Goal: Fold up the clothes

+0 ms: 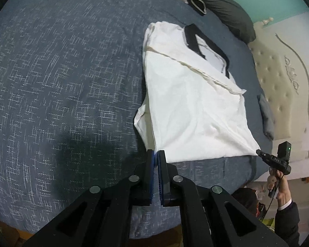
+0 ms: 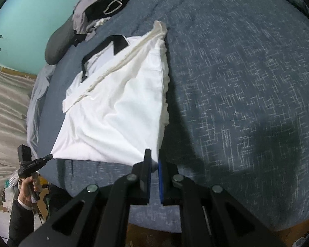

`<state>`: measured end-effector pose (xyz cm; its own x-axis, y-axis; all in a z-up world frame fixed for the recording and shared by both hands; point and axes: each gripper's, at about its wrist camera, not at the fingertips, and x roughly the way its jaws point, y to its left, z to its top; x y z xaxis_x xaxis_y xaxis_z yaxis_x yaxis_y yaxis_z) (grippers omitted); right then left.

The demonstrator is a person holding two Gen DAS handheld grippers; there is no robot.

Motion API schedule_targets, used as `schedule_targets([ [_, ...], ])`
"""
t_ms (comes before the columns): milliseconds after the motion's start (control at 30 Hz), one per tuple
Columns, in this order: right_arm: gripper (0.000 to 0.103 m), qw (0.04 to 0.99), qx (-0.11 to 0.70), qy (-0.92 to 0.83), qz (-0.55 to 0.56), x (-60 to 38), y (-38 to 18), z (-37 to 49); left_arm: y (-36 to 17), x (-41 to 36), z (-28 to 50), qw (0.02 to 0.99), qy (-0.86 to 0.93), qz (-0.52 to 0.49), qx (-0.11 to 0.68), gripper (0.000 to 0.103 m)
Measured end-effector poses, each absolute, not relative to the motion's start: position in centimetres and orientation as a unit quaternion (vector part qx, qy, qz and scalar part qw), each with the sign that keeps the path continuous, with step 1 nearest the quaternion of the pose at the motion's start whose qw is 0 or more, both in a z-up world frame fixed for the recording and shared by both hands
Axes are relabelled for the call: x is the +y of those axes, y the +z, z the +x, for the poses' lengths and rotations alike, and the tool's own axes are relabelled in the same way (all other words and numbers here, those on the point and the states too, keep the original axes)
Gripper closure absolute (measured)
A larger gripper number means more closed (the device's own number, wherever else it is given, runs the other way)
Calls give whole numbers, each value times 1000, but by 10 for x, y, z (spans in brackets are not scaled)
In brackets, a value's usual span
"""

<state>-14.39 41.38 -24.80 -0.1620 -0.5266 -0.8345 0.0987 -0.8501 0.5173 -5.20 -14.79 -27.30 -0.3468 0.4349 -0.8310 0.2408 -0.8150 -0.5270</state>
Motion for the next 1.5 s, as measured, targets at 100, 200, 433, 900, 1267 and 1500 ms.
schedule_targets([
  [100, 92, 198, -177, -740, 619, 417, -255, -150, -275, -154, -53, 56, 766, -571, -290, 92],
  [200, 80, 188, -175, -748, 613, 426, -251, -155, -271, -162, -58, 45, 775, -564, -281, 66],
  [433, 74, 184, -207, -781, 560, 442, -224, -195, -267, -170, -106, 44, 791, -541, -284, 59],
  [900, 61, 183, -129, -804, 551, 376, -241, -292, -296, -168, -189, 39, 809, -529, -254, 55],
  [1267, 61, 166, -105, -809, 554, 364, -269, -328, -311, -172, -210, 66, 818, -520, -236, 57],
  [1500, 61, 179, -102, -816, 540, 355, -267, -339, -315, -171, -221, 80, 815, -520, -243, 82],
])
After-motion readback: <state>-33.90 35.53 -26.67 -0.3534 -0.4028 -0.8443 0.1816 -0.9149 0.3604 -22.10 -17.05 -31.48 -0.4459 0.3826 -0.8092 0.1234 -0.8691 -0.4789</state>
